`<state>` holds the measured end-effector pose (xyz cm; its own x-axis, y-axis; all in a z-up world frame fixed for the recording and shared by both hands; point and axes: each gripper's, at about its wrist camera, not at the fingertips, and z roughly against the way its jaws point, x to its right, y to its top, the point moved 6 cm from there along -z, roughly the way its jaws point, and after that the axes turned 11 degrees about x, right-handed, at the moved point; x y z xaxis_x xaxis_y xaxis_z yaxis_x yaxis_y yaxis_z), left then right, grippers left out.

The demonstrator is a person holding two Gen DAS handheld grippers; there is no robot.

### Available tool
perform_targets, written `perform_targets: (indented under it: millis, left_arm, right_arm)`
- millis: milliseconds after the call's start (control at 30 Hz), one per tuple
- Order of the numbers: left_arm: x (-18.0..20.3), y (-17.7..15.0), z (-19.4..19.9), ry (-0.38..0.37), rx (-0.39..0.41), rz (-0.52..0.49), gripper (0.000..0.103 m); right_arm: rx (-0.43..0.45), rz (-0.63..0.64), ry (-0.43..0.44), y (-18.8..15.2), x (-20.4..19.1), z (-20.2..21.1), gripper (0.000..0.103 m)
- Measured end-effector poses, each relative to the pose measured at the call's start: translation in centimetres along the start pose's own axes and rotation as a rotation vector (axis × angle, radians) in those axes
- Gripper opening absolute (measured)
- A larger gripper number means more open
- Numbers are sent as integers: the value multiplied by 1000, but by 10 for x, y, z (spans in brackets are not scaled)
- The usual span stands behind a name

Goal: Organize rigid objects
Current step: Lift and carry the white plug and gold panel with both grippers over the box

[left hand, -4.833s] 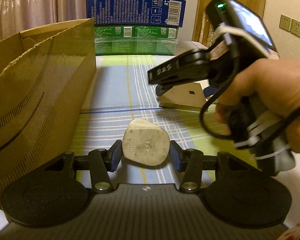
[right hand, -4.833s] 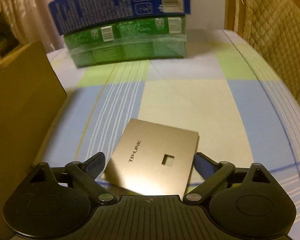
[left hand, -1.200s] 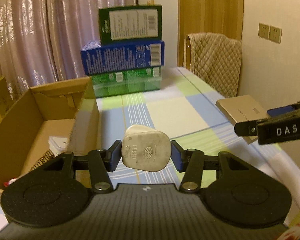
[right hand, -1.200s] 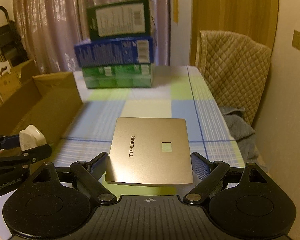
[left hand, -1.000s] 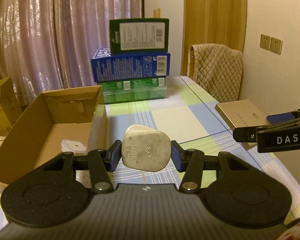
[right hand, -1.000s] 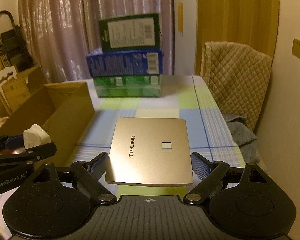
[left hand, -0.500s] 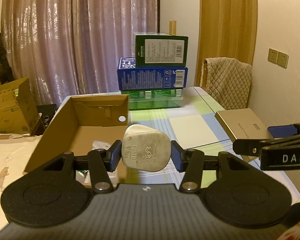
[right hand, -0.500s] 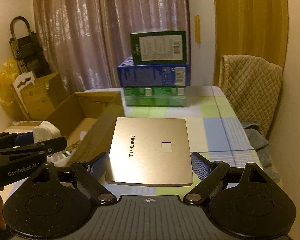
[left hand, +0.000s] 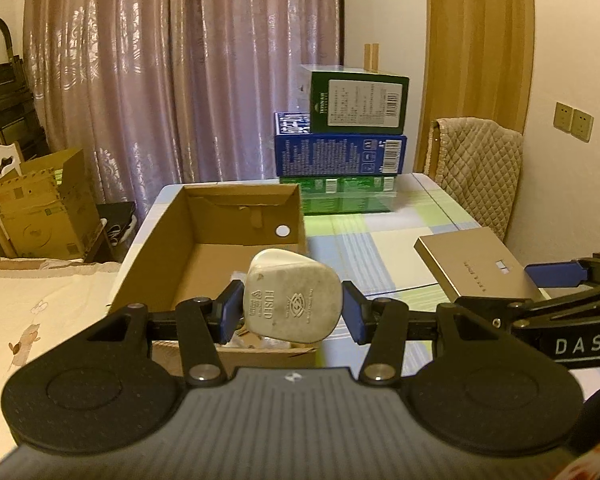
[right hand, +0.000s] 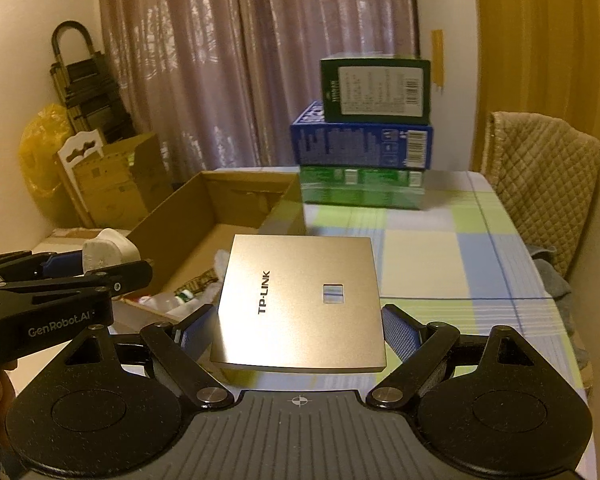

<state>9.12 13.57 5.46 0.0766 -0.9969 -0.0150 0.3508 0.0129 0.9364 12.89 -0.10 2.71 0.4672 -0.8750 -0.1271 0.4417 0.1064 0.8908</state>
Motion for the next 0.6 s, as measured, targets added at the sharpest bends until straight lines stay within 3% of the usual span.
perform_targets:
  millis: [600]
  left_arm:
    - [-52,-2,-3,52,-28,-8,47]
  right_arm:
    - [-18,42,72,5,-51,-38,85]
